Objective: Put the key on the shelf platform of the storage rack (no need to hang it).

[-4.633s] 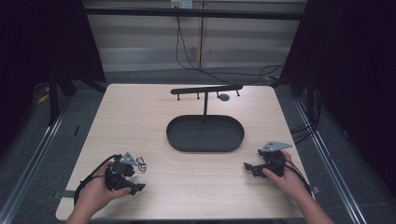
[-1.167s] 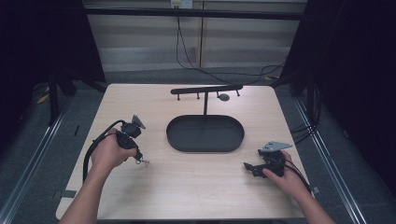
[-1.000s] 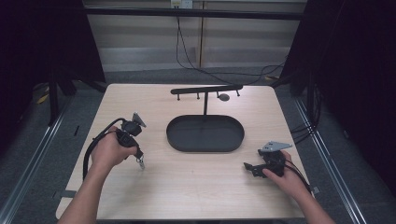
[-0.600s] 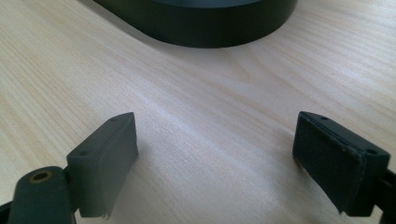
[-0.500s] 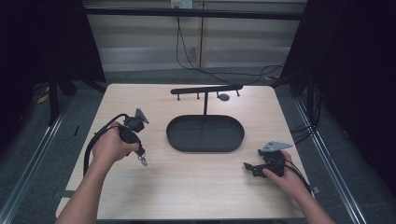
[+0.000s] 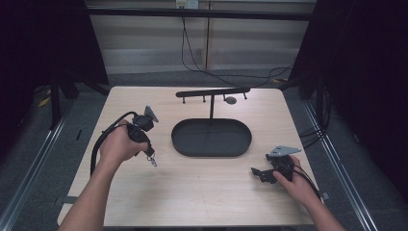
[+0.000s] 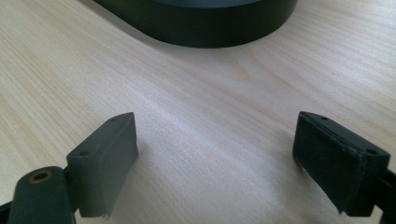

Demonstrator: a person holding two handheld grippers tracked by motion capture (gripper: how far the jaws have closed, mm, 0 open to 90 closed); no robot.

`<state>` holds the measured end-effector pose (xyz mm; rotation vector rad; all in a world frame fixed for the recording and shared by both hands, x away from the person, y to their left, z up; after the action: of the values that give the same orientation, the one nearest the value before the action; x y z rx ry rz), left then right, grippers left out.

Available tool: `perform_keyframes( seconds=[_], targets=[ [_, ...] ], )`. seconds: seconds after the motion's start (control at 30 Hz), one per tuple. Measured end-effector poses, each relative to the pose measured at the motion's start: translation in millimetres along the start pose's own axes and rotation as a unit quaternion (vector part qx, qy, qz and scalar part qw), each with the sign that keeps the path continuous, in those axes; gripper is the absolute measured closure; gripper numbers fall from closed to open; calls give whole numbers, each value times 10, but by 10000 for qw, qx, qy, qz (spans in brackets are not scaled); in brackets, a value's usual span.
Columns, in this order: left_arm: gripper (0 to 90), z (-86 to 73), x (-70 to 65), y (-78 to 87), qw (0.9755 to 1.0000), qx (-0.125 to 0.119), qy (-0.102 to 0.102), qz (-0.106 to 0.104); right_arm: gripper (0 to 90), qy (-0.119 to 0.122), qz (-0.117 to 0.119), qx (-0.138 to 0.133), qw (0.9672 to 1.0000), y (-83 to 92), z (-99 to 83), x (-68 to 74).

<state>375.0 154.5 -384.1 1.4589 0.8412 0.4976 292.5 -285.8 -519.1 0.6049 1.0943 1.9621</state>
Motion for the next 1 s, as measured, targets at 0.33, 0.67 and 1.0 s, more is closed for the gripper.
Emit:
perform_keyframes(
  seconds=[0.33,0.67,1.0],
  targets=[
    [892,95,-44,66,9999,-72,-75,-9,134,0,3,-4,10000,0,0,0],
    [892,164,-96,127,9998,-102,-146,-69,134,-20,6,-5,10000,-1,0,2],
    [892,287,-171,217,9995,-158,-266,-107,134,-3,-2,-19,10000,-2,1,0]
  ],
)
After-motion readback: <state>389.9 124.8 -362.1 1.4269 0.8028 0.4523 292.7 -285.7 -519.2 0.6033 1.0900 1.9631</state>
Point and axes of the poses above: each handheld gripper's, and its own axes: y roughly backward along the jaws, z roughly out of its top, x roughly to its left, the point moved 1 cm from there along -y, roughly forward along the jaws, and after that the axes turned 15 degrees about x, right-handed, at the moved point
